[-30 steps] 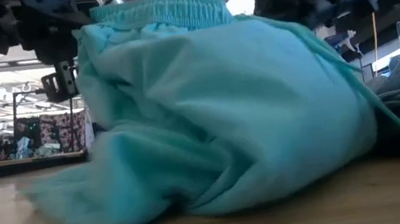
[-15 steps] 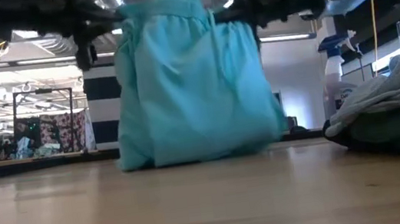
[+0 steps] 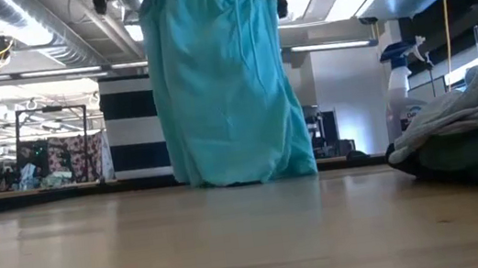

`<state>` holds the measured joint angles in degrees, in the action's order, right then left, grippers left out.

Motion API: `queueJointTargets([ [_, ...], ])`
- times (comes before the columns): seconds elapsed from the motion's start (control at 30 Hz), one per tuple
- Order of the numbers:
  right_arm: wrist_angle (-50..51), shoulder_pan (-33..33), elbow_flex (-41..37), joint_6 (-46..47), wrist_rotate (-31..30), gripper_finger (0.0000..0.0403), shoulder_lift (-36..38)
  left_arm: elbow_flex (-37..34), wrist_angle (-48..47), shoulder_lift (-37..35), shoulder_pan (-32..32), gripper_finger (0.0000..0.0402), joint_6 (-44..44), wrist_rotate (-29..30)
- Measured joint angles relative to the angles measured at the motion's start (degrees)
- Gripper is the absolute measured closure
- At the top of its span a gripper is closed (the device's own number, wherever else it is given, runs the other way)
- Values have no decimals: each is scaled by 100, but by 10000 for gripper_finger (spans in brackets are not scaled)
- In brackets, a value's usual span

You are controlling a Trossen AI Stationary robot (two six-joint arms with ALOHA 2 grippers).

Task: Fold Laundry from Bin
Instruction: Fold the blue shorts

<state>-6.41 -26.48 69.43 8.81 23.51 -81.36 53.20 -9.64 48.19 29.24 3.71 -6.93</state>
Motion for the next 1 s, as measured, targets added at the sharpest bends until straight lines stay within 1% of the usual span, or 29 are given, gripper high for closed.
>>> queueJointTargets([
  [0.1,7,-28,308,-58,-63,378,-179,454,-124,191,254,387,-412,33],
  [0.23,30,-152,787,-157,-145,378,-368,956,-190,421,557,387,-709,12],
  [0.43,85,-432,1580,-208,-110,378,-578,1524,-79,702,789,387,-1307,145],
  [0.6,117,-610,2035,-339,-13,378,-754,2018,-71,949,935,387,-1659,142],
  [0.67,236,-670,2189,-392,57,378,-820,2158,-82,1051,984,387,-1800,129],
  [0.8,577,-795,2375,-762,11,378,-940,2279,-93,1194,1065,387,-2115,78],
  [1.0,806,-885,2402,-1218,7,378,-969,2283,-302,1283,1090,387,-2547,11],
])
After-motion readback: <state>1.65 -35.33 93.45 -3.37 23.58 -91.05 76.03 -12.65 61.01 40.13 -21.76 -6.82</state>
